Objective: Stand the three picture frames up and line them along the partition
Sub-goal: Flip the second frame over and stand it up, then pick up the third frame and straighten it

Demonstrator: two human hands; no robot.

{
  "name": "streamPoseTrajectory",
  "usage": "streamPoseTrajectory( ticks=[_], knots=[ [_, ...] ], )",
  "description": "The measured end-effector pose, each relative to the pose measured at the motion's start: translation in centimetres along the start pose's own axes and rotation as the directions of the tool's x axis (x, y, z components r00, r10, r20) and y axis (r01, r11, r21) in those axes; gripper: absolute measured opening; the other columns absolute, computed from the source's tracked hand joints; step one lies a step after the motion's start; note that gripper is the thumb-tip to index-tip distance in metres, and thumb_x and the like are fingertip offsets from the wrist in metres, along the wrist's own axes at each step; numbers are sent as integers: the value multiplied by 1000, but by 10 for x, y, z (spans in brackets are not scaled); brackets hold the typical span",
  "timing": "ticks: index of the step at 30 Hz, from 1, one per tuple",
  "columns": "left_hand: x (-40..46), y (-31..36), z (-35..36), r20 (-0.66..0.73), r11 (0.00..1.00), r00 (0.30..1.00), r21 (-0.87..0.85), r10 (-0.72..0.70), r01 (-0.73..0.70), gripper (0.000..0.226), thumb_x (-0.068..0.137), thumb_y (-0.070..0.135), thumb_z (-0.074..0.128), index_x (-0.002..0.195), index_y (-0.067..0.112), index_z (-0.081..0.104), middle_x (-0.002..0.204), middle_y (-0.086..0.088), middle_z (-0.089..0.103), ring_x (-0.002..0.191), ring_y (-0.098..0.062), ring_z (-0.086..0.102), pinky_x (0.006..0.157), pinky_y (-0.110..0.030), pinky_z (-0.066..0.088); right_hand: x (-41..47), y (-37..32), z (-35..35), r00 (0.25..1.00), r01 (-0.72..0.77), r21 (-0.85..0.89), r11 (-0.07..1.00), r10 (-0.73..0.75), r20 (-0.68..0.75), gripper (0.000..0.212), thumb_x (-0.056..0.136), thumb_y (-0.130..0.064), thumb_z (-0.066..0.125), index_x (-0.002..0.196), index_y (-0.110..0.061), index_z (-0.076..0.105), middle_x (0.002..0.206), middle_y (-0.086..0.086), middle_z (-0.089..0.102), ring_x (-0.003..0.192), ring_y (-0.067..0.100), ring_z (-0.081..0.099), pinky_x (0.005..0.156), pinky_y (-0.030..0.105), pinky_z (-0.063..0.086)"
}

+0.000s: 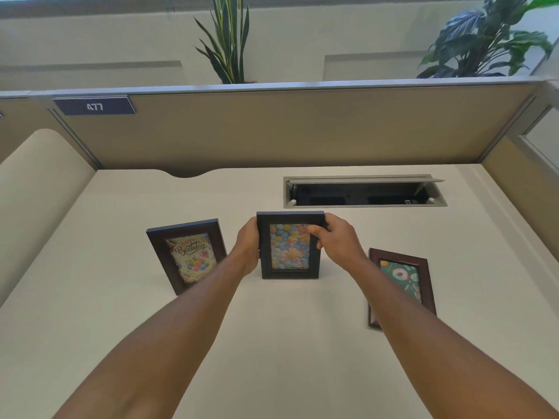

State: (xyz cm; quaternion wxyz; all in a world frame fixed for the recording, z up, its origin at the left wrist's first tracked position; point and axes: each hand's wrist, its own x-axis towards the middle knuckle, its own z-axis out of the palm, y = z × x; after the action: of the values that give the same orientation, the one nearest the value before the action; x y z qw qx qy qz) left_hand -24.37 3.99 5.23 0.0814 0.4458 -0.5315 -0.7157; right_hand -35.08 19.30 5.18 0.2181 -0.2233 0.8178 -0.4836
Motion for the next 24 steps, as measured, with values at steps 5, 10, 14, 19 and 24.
streamPoseTrajectory(
  ticks=[5,10,14,19,24],
  knots=[
    [-11,-3,-1,-24,1000,1000,-31,-8,8,54,104,52,19,136,21,50,139,-10,58,128,-31,54,115,-49,36,-8,6,-6,997,-24,13,1000,24,-76,40,95,-30,61,133,-20,52,108,-5,62,83,14,65,55,10,44],
    [-42,-25,10,-216,997,975,61,57,-45,59,104,51,17,146,17,39,135,-7,52,126,-24,49,100,-39,38,-28,39,-35,969,-102,38,994,107,-223,39,96,-30,60,133,-20,55,107,-1,66,75,11,65,63,20,47],
    [-80,-77,32,-361,930,863,237,354,-282,33,102,39,38,125,19,50,126,-5,59,120,-25,55,97,-41,49,-49,90,-76,892,-241,47,969,240,-382,34,95,-18,59,128,-10,61,117,4,65,99,21,61,86,30,47],
    [-104,-130,83,-61,890,959,391,277,-232,46,98,17,51,143,18,43,143,-2,50,131,-19,47,110,-35,41,-77,151,-115,730,-575,-131,808,434,-529,39,88,-16,58,125,-4,61,122,24,63,112,45,58,90,44,50],
    [-102,-133,132,200,878,980,471,-15,-82,57,95,18,49,150,22,34,150,-8,46,129,-23,49,100,-30,43,-91,167,-123,762,-604,-161,781,506,-405,29,84,-11,61,111,1,65,112,23,68,101,40,63,73,34,46]
  ],
)
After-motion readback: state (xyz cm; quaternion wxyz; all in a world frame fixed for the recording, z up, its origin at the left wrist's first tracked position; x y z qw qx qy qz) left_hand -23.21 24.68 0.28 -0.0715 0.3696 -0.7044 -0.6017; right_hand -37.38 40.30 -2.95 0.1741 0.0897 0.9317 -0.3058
